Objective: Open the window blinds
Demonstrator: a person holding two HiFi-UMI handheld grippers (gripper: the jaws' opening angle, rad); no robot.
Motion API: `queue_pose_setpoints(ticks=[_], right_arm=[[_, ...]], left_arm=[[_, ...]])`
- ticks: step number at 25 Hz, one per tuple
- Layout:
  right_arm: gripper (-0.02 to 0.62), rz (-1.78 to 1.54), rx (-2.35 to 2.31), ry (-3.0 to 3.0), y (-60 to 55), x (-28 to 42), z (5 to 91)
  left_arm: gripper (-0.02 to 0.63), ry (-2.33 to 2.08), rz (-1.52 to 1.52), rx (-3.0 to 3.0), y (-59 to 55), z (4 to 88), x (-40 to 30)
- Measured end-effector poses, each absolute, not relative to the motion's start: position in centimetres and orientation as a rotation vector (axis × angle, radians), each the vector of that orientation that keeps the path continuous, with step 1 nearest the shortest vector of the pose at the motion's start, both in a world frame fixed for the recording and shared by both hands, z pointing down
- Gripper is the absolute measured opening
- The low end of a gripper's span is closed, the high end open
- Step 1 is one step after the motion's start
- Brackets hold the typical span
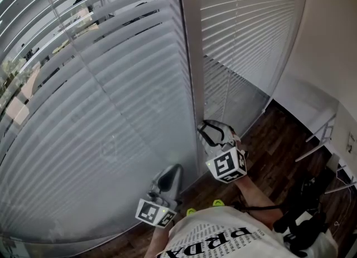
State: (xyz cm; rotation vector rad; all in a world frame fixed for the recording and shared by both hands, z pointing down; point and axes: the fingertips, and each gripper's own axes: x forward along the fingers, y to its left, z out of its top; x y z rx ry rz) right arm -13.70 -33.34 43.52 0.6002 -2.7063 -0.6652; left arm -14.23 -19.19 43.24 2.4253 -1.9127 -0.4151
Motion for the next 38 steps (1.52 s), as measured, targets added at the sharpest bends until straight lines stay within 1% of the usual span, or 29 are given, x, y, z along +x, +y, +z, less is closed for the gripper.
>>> queue_pose_setpoints(ticks=[10,16,20,26,33,38], right_arm=[[0.129,-0.290,0.587,-2.854,-33.60,-13.61,43.39],[0.129,-0.123,0.579,-2.905,-33.92,-13.48,43.57],[0.129,0.087,0.562,-2.956,-34.07,-13.31,43.66],[0.129,0.200,0.556,-2.973,-34.01,-13.46,43.51],[0.130,0.419,0.525,-2.998,-34.04,-13.50,43.42],[0.130,0.449,0.530,-3.005,-34.00,-13.41,43.42]], left_arm=[[-0.009,-1.908,-0.409,2.425,-19.10,43.22,-14.22],[-0.009,-1.899,-0.408,2.426,-19.22,43.31,-14.13],[-0.009,-1.896,-0.404,2.430,-19.26,43.40,-13.92],[-0.009,-1.888,-0.399,2.430,-19.24,43.34,-13.90],[-0.009,-1.884,-0.399,2.437,-19.32,43.20,-13.80],[-0.009,-1.884,-0.397,2.437,-19.19,43.21,-13.67]])
